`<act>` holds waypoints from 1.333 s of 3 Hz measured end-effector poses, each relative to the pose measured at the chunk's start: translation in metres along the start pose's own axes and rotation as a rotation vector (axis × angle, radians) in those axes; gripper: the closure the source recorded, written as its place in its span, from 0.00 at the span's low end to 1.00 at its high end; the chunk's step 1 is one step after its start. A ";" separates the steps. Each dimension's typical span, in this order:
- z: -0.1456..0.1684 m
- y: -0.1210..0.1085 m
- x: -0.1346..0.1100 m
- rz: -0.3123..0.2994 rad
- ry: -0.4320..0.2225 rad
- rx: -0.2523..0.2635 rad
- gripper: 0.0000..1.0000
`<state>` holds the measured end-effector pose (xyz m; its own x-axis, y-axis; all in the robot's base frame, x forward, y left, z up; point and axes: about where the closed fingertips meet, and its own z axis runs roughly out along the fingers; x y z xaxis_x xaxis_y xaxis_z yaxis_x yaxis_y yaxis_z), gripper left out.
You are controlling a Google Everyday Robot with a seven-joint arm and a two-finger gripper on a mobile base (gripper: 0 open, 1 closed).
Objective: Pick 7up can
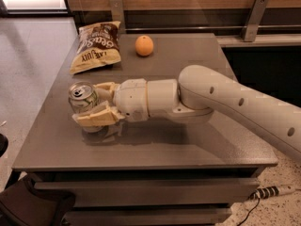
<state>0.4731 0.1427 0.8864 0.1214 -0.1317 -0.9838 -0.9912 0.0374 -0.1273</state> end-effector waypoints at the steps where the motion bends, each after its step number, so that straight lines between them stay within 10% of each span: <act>1: -0.030 -0.002 -0.050 -0.062 -0.014 0.145 1.00; 4: -0.055 -0.014 -0.099 -0.115 0.014 0.263 1.00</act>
Offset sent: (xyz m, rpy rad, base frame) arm -0.0046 -0.0474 0.0970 0.0373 -0.1282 -0.2565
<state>0.4715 0.1004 0.9928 0.2295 -0.1634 -0.9595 -0.9228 0.2768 -0.2679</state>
